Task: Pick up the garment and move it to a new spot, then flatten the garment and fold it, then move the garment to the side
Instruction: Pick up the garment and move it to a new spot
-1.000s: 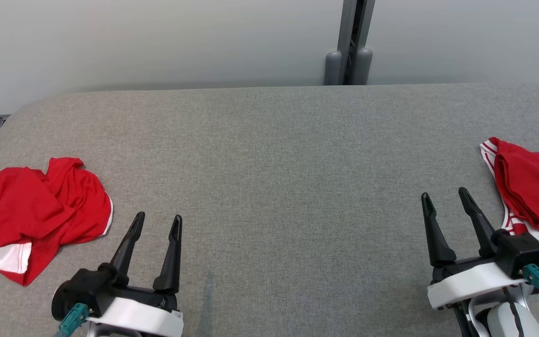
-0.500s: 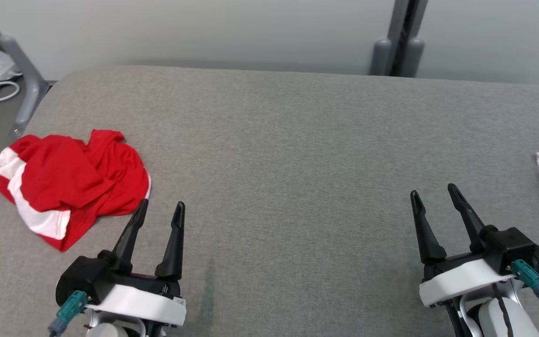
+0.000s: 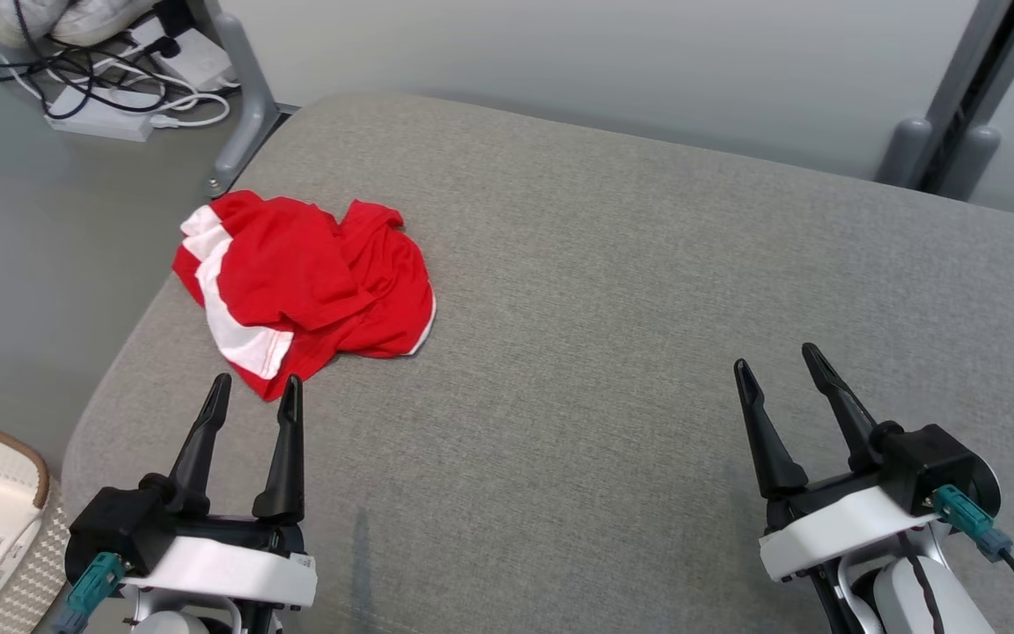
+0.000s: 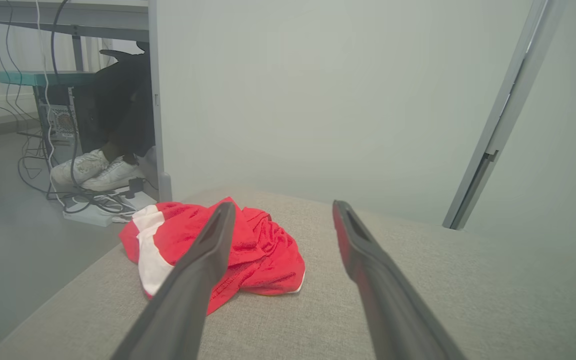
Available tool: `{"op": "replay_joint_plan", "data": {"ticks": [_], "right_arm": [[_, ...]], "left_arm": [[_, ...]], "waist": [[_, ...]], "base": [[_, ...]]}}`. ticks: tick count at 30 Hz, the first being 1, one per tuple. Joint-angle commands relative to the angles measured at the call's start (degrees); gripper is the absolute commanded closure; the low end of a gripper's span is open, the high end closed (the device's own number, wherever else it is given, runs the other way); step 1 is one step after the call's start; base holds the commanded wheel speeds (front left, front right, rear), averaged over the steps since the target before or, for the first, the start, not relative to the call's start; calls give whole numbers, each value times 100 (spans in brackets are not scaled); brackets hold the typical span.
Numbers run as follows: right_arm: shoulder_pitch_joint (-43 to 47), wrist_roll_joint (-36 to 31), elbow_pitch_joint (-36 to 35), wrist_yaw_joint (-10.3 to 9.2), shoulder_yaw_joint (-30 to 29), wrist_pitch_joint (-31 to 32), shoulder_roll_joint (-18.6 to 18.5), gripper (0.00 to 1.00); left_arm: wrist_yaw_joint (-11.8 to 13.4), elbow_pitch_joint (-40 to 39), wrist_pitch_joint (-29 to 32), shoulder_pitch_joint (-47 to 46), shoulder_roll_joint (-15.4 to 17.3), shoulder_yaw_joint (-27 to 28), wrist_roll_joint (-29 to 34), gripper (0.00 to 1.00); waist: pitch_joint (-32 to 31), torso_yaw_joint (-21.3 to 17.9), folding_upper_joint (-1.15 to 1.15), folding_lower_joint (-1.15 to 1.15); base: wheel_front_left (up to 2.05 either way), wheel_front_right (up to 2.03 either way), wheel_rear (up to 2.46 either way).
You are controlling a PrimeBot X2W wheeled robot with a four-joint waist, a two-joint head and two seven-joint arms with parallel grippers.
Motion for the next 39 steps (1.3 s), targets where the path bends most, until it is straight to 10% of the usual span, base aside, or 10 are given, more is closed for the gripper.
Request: {"op": "replay_joint_plan", "data": {"ticks": [1,28,39], "right_arm": [[63,50,-6,-2,-9,-27,-22,0],[207,244,201,-2,335,-27,-11,0],[-366,-163,-386,-2,312,255,-227,0]], "left_arm": [[12,-7,-7,47,17,37,1,0],[-3,-26,-7,275,19,43,98,0],[-27,465,-6,-525,37,236,37,0]], "waist": [[-124,231,0,0],[-317,619,0,0],[812,244,0,0]], "base": [[0,0,0],[0,0,0],[0,0,0]]}}
